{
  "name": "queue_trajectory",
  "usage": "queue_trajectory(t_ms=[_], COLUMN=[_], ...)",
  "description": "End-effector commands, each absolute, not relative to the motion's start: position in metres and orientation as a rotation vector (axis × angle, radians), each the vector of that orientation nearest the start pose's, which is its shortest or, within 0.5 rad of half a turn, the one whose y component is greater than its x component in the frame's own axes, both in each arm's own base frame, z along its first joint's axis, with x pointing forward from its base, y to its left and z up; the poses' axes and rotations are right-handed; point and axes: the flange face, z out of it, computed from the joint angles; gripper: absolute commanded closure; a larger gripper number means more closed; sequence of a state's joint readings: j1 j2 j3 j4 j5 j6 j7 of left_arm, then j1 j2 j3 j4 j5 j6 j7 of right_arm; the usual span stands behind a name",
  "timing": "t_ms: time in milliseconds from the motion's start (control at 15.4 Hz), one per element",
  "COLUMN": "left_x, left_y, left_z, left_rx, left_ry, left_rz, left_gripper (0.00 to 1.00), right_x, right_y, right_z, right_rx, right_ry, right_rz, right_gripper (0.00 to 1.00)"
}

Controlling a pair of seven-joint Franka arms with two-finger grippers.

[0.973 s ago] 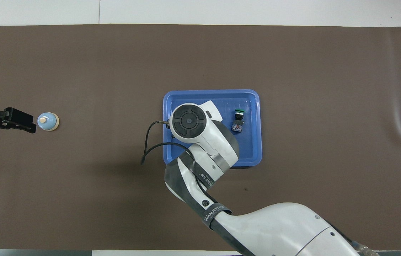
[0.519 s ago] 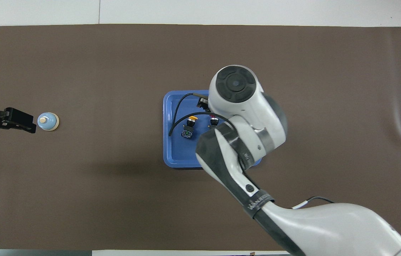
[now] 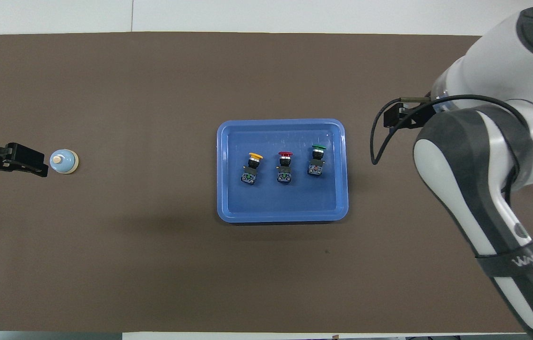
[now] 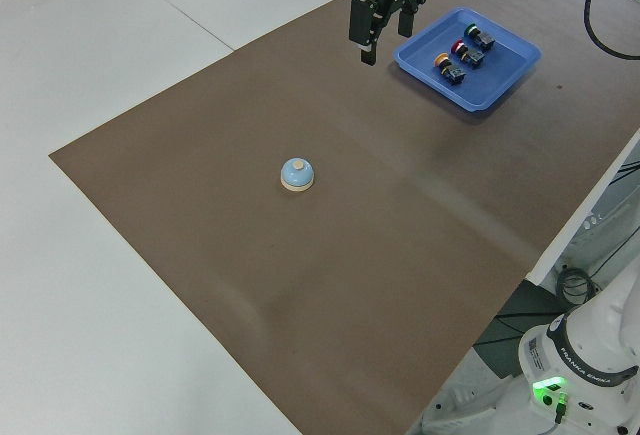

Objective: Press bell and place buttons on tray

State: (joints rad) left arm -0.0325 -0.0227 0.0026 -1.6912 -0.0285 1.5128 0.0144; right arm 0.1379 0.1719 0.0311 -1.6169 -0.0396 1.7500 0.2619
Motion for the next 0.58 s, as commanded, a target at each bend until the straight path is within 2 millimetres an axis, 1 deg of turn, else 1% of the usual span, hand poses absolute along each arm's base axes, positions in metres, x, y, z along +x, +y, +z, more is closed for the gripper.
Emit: queue_trajectory(t_ms=[0, 195, 324, 389, 454, 519], left_x=[0.531, 0.531, 0.531, 0.531, 0.531, 0.531], left_y=[-0.017, -0.017, -0.017, -0.017, -0.017, -0.014], left_z=[0.582, 0.582, 0.582, 0.582, 0.582, 0.582], left_rx=[-3.162, -3.162, -3.162, -3.162, -3.161, -3.162], left_ry=[0.053, 0.053, 0.053, 0.055, 0.046, 0.036], left_rz=[0.238, 0.238, 0.238, 0.238, 0.239, 0.243], left_gripper=[0.00, 0.00, 0.00, 0.00, 0.00, 0.00], right_x=[0.582, 0.555, 0.539, 0.534, 0.533, 0.533], right_y=[0.068, 0.036, 0.014, 0.012, 0.012, 0.012], right_z=[0.554, 0.594, 0.614, 0.627, 0.633, 0.634], right_rx=[-3.163, -3.141, -3.120, -3.122, -3.137, -3.137], right_ry=[-0.006, -0.079, -0.077, -0.094, -0.101, -0.103], right_rz=[0.054, 0.067, 0.105, 0.117, 0.135, 0.142], right_gripper=[0.00, 0.00, 0.00, 0.00, 0.00, 0.00])
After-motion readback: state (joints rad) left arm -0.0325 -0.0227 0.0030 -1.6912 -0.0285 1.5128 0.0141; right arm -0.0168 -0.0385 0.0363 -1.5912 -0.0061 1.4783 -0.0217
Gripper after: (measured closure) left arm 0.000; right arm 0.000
